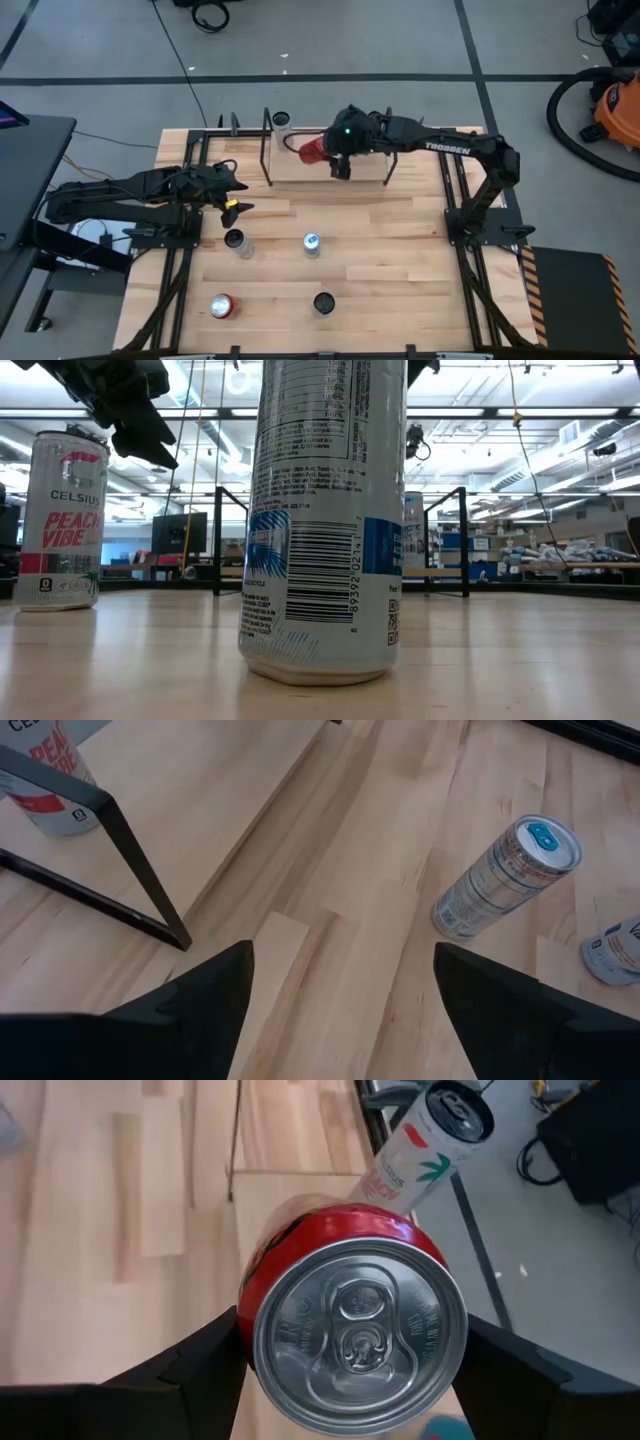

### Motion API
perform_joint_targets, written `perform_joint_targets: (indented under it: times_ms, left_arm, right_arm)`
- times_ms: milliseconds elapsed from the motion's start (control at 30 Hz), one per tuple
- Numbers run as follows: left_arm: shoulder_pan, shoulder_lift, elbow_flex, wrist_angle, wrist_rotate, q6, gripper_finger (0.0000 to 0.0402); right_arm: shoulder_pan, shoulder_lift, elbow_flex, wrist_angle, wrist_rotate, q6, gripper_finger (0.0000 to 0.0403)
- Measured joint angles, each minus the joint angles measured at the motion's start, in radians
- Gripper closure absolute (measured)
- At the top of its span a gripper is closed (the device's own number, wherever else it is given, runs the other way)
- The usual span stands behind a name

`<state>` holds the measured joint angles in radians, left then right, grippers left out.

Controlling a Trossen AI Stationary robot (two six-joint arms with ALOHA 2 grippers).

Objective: Place canned beverage on shelf
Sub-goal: Put the right red soda can on the shelf

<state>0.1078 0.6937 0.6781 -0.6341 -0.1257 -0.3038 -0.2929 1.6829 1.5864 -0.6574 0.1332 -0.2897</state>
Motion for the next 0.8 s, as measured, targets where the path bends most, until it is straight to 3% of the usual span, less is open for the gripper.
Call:
perform_joint_targets:
  times_ms: [500,800]
  left_arm:
    - [0.0,0.0,0.0,0.005,0.0,0.0,0.009]
    - [0.0,0.0,0.0,0.039,0.0,0.001,0.009]
  right_arm:
    - [-0.16,0.004,0.0,0.0,-0.206,-0.15,0.0106]
    - [-0.176,0.06,0.0,-0.135,-0.172,-0.241,0.0106]
